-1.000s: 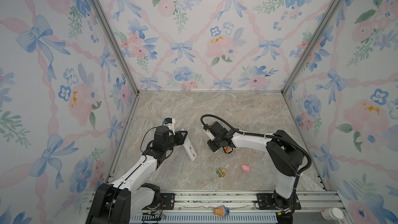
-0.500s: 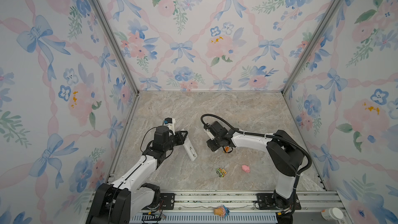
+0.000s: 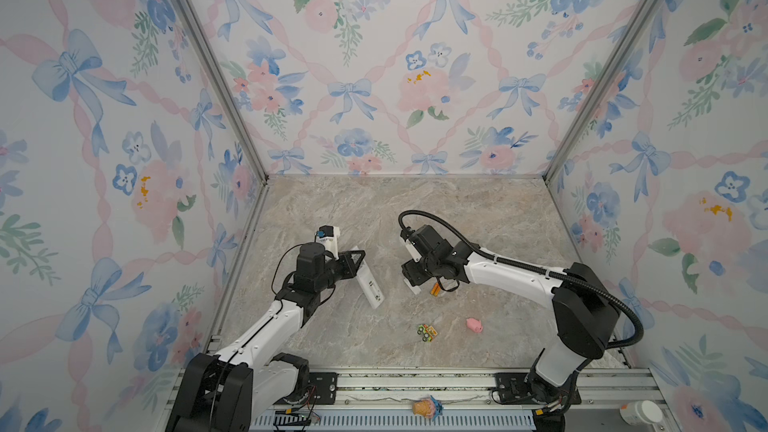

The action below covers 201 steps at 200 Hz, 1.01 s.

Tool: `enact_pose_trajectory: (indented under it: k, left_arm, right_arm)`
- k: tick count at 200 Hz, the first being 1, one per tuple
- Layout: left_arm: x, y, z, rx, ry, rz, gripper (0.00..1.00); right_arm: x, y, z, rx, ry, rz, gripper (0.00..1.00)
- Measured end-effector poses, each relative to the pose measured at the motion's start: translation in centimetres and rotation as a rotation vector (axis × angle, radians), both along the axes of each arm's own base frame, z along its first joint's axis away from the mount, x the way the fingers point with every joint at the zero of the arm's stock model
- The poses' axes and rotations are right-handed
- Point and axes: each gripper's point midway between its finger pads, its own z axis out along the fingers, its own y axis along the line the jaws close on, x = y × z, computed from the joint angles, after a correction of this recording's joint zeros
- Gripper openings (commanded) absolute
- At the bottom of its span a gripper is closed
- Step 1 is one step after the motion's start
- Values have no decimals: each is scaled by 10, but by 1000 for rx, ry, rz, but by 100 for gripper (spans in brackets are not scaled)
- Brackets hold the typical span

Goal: Load the batteries into the remote control
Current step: 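Drop the battery cover on the table and open the right gripper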

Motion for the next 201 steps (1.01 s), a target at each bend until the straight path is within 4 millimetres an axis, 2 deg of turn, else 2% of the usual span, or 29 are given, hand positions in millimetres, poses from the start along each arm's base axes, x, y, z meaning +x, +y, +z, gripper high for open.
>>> enact_pose_trajectory:
  k: [26,49,126,174,201]
  left_arm:
    - [-3,-2,-4,-24,3,-9,0]
    - [-4,-4,-5,-38,-1,-13,0]
    - [-8,-13,-2,-69,-27,-40,0]
    - [-7,-15,-4,-71,-33,-45,0]
    - [-9,-16,-5,-74,-32,-50,0]
  right_arm:
    - [-7,-13,14,18,-1,-37,75]
    - [-11,-25,18,19,11,-70,77]
    - [-32,-85,-13,-23,116,-222,76]
    - [-35,-94,-23,-14,155,-260,71]
    - [-34,-92,-30,-15,170,-269,60]
